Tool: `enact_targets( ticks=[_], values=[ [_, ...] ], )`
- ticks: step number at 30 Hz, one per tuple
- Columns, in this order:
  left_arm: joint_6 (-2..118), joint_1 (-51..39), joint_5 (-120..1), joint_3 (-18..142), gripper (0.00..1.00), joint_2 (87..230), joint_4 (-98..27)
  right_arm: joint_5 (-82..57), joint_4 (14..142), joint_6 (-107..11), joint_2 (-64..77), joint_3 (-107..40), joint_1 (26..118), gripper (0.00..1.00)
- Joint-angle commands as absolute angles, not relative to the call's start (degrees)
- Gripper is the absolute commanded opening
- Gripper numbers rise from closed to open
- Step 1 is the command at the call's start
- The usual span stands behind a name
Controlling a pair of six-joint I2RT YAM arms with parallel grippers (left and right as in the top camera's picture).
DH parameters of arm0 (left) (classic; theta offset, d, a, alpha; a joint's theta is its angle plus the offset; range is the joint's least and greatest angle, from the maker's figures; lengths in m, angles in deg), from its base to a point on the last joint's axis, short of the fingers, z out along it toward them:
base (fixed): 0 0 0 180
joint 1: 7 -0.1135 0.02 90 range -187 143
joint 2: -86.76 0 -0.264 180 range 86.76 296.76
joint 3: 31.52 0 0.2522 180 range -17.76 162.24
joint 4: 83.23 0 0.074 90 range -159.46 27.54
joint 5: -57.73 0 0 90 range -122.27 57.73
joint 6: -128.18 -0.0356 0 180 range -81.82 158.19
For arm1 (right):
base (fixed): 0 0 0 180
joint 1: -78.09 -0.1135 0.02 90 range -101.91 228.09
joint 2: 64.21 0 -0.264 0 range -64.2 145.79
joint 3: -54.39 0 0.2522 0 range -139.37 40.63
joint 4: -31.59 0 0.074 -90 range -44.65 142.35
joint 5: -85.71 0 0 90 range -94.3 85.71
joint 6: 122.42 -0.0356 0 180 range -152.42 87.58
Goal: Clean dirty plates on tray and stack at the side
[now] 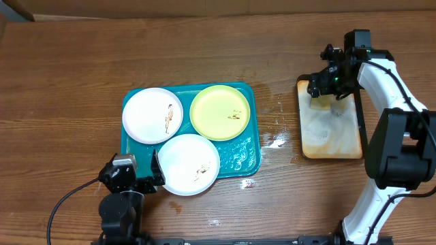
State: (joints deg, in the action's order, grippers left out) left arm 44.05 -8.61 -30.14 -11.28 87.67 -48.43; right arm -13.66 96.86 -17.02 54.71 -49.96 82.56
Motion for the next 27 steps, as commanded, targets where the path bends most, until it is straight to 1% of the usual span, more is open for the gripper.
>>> enact_targets(
  ticks=[1,3,7,8,10,11,16,19,21,22,23,25,27],
  values=[
    [44.4,-9.0,-30.4,-11.5,1.00,87.0,-48.7,-13.3,97.2,-17.3,55.1,-50.9,82.6,0.89],
    [44.4,-9.0,-30.4,-11.5,1.00,87.0,-48.7,-13.3,97.6,-17.4,55.1,-50.4,82.7,0.88],
    [44.4,-9.0,-30.4,-11.5,1.00,87.0,-48.7,-13.2,98.2,-17.5,55.1,-50.0,82.7,0.79],
    [44.4,-9.0,-30.4,-11.5,1.00,87.0,-48.7,-13.2,98.3,-17.5,55.1,-50.0,82.7,0.80],
    [44.4,-9.0,-30.4,-11.5,1.00,87.0,-48.7,-13.1,98.5,-17.6,55.1,-50.0,82.7,0.85],
    [44.4,-9.0,-30.4,-11.5,1.00,87.0,-48.7,-12.8,98.6,-17.9,55.1,-50.0,82.7,0.86],
    [44.4,-9.0,-30.4,-11.5,1.00,87.0,-48.7,-12.7,98.8,-17.9,55.1,-49.4,82.7,0.86],
    [44.4,-9.0,-30.4,-11.5,1.00,87.0,-48.7,-12.7,98.8,-17.9,55.1,-49.4,82.7,0.82],
    [44.4,-9.0,-30.4,-11.5,1.00,87.0,-48.7,-12.7,98.6,-17.9,55.1,-49.4,82.7,0.77],
    [44.4,-9.0,-30.4,-11.5,1.00,87.0,-48.7,-12.7,98.6,-17.9,55.1,-49.4,82.7,0.77],
    [44.4,-9.0,-30.4,-11.5,1.00,87.0,-48.7,-12.7,98.6,-17.9,55.1,-49.4,82.7,0.77],
    [44.4,-9.0,-30.4,-11.5,1.00,87.0,-48.7,-12.7,98.6,-17.9,55.1,-49.4,82.7,0.84],
    [44.4,-9.0,-30.4,-11.5,1.00,87.0,-48.7,-12.7,98.6,-17.9,55.2,-49.4,82.7,0.86]
  ],
)
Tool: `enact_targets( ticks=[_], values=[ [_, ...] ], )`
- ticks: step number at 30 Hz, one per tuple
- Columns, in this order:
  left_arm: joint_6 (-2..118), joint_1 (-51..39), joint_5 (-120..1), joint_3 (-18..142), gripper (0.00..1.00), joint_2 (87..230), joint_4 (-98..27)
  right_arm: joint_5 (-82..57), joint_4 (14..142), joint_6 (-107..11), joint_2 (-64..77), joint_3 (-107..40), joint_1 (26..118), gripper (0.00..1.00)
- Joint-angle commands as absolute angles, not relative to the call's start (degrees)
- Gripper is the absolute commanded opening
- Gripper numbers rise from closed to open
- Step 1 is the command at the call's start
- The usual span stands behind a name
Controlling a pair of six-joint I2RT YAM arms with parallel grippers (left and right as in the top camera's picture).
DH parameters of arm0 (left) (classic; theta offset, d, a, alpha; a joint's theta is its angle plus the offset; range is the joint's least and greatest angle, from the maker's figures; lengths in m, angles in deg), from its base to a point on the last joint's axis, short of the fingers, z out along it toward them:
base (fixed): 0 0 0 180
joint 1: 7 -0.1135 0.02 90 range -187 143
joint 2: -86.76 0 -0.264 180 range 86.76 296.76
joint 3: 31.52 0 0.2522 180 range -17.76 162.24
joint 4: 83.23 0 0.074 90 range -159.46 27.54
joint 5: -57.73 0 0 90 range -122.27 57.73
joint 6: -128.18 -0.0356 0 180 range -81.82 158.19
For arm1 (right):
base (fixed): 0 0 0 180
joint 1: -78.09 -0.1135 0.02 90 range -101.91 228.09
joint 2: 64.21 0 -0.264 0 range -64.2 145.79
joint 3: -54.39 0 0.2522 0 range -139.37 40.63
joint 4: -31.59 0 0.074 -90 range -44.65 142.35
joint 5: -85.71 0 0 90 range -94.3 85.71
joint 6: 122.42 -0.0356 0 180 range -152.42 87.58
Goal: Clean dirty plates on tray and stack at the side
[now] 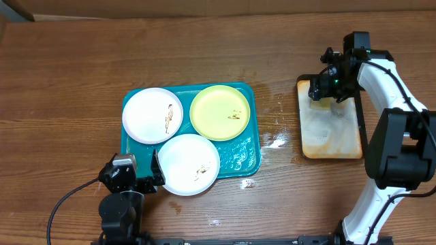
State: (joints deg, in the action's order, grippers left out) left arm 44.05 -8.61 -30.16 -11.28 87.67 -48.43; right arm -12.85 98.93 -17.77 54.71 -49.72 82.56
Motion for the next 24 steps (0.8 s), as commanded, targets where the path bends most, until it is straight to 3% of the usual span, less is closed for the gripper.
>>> enact_targets(
  ticks=[1,7,24],
  values=[
    [44.4,-9.0,-30.4,-11.5,1.00,87.0,-48.7,-12.7,98.6,-18.0,55.2,-49.4,82.7,0.86],
    [44.4,-9.0,-30.4,-11.5,1.00,87.0,-48.7,-12.7,98.4,-18.8,55.4,-49.4,82.7,0.81],
    [44.4,-9.0,-30.4,-11.6,1.00,87.0,-48.7,-12.7,98.8,-19.2,57.3,-49.3,82.7,0.82]
  ],
)
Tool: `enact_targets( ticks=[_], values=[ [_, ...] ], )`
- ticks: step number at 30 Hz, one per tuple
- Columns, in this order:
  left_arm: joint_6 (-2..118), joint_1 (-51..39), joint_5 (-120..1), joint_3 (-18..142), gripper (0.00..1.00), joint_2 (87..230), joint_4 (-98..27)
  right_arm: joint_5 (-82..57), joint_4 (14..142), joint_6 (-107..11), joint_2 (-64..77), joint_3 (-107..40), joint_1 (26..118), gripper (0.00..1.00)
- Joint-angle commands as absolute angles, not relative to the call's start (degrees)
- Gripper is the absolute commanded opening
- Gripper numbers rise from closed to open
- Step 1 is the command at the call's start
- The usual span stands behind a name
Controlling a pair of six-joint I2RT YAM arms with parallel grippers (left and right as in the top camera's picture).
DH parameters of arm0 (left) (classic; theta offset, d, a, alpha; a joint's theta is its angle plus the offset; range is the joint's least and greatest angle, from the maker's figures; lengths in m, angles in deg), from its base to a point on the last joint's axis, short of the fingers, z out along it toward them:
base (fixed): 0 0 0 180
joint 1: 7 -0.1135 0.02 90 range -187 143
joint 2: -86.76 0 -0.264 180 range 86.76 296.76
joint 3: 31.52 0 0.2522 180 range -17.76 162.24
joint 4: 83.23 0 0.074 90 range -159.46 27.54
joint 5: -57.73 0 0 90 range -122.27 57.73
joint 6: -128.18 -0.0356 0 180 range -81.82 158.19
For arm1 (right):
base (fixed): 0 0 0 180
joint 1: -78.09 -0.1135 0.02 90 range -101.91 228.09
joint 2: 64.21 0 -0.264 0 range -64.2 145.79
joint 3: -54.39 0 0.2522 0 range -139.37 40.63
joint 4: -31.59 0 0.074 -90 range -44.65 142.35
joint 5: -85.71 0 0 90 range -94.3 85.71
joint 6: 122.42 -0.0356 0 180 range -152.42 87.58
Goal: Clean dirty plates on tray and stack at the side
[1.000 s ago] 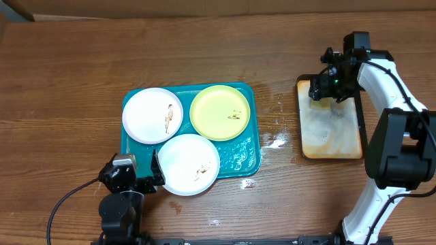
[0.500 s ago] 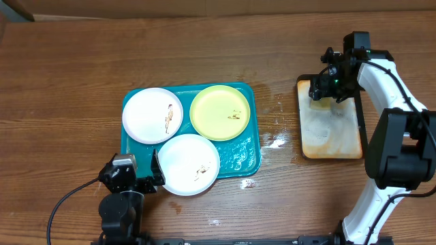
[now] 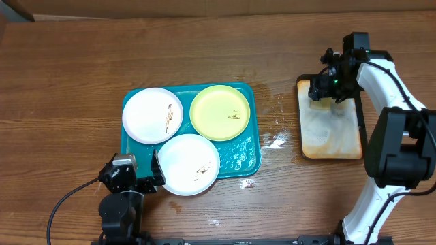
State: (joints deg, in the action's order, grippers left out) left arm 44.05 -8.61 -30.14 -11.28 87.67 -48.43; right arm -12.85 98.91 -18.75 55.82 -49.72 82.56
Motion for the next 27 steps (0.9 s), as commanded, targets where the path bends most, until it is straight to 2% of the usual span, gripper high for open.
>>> enact_targets(
  ticks=[1,13,14,16,20,24,27],
  values=[
    [44.4,-9.0,-30.4,-11.5,1.00,87.0,-48.7,-12.7,98.8,-19.2,57.4,-49.3,82.7,0.82],
    [44.4,-9.0,-30.4,-11.5,1.00,87.0,-48.7,-11.4,97.6,-19.2,57.3,-49.3,82.7,0.81],
    [44.4,-9.0,-30.4,-11.5,1.00,87.0,-48.7,-11.4,97.6,-19.2,57.3,-49.3,82.7,0.78],
    [44.4,-9.0,-30.4,-11.5,1.00,87.0,-48.7,-11.4,97.6,-19.2,57.3,-49.4,82.7,0.66],
    [44.4,-9.0,-30.4,-11.5,1.00,87.0,-48.7,-11.4,97.6,-19.2,57.3,-49.5,82.7,0.64],
    [44.4,-9.0,-30.4,-11.5,1.00,87.0,-48.7,-11.5,97.6,-19.2,57.3,-49.5,82.7,0.52],
    [44.4,-9.0,-30.4,-11.5,1.00,87.0,-48.7,-11.4,97.6,-19.2,57.3,-49.5,82.7,0.52]
  ],
)
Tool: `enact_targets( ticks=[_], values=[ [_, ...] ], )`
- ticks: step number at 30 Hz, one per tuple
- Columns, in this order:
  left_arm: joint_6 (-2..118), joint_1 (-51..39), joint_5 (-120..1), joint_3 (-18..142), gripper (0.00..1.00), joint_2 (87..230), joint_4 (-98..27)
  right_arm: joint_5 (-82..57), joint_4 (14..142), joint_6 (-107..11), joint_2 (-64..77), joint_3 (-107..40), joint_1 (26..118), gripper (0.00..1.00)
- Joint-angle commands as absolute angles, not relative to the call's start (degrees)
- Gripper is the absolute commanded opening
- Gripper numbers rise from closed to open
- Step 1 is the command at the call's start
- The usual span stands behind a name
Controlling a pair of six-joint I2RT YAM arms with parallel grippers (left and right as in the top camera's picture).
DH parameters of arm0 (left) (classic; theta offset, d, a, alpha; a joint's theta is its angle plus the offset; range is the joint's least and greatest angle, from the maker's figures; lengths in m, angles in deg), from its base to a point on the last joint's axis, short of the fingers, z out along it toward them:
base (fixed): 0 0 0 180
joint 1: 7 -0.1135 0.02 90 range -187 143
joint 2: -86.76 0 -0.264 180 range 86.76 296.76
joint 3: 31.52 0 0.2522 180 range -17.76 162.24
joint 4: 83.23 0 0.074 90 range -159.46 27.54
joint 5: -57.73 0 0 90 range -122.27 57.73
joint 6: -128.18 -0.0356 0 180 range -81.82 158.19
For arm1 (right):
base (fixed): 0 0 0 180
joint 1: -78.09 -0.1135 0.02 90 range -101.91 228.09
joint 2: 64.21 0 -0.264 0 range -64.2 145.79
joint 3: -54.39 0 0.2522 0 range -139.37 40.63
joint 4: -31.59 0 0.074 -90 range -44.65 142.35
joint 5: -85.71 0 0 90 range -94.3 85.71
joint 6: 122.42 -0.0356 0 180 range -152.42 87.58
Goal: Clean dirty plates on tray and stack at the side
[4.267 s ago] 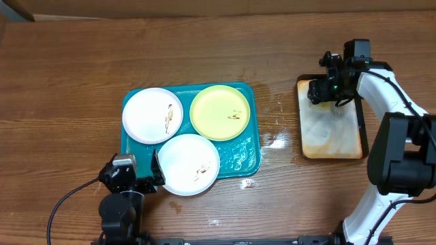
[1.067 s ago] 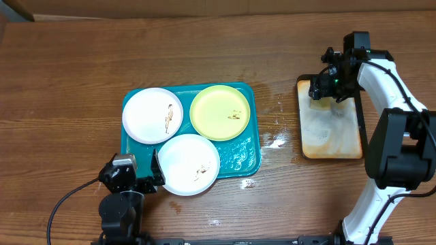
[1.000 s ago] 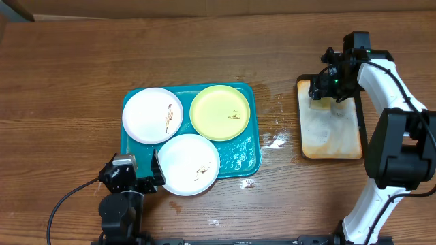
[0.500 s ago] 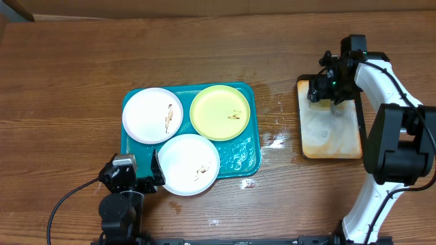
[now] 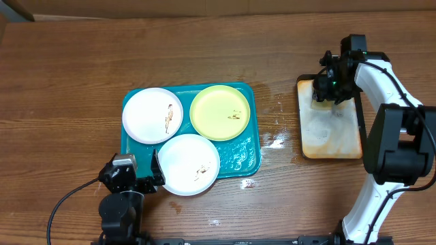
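Note:
A teal tray [image 5: 248, 160] holds three dirty plates. A white plate [image 5: 146, 109] with a brown smear lies at its far left, a yellow plate [image 5: 214, 105] with a small smear at its far right, and a second white plate [image 5: 184, 160] with crumbs at its near edge. My right gripper [image 5: 327, 87] hovers low over the far end of a stained whitish cloth pad [image 5: 330, 129], well right of the tray; its jaws are hidden under the wrist. My left gripper [image 5: 151, 175] rests by the tray's near left corner, beside the near white plate.
Wet patches and small scraps [image 5: 274, 141] lie on the wooden table between the tray and the pad, and another scrap [image 5: 248, 183] sits just in front of the tray. The right arm's white links [image 5: 392, 82] run along the pad's right side.
My right gripper has shifted slightly to the right and farther back over the pad's far end. Plates, tray and left arm are unchanged.
At every moment my right gripper stayed over the far end of the stained pad, creeping from its far left corner a little toward the right. The three plates stayed dirty on the tray and the left arm stayed still.

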State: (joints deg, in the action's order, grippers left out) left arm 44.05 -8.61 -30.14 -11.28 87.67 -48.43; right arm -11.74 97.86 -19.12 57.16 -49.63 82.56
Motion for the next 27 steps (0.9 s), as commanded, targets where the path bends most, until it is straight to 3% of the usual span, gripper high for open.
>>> enact_targets(
  ticks=[1,7,27],
  values=[
    [44.4,-9.0,-30.4,-11.5,1.00,87.0,-48.7,-11.4,97.6,-19.2,57.3,-49.6,82.7,0.47],
    [44.4,-9.0,-30.4,-11.5,1.00,87.0,-48.7,-11.3,98.4,-20.2,57.3,-51.0,82.7,0.04],
    [44.4,-9.0,-30.4,-11.5,1.00,87.0,-48.7,-11.4,108.7,-22.2,52.2,-58.4,82.7,0.04]
  ],
)
